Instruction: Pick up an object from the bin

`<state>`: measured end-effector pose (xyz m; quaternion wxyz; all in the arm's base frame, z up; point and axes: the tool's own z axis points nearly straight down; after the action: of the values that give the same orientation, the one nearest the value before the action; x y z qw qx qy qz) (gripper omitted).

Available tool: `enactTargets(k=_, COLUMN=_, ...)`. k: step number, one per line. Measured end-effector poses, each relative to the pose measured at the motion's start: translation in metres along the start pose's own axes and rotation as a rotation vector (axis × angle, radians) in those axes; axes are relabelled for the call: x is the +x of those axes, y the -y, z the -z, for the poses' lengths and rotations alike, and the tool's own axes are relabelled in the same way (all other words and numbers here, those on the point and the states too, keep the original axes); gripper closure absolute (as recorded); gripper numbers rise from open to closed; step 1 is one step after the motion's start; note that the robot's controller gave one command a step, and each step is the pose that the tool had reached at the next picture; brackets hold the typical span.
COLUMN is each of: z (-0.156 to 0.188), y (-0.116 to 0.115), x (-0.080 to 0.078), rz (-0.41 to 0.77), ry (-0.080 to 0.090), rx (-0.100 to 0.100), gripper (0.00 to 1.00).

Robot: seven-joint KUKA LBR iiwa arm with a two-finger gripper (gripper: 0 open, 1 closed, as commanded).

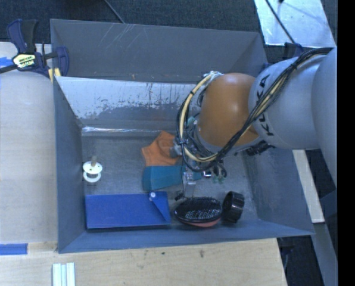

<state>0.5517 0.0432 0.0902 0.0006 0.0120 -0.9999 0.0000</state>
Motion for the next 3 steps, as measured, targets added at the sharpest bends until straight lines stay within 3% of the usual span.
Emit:
enactTargets(k=1, z=0.012, y=0.01, x=-0.004, rz=0.001, ry=0.006, rx=0.0, gripper=0.0)
enactTargets(k=2, z=-0.009, y=0.011, x=0.004, rz=-0.068, ry=0.005, rx=-0.001, gripper=0.0)
enactTargets(k=3, z=-0.02, y=-0.006, x=-0.004, rz=0.059, ry=0.007, rx=0.001, gripper=1.0)
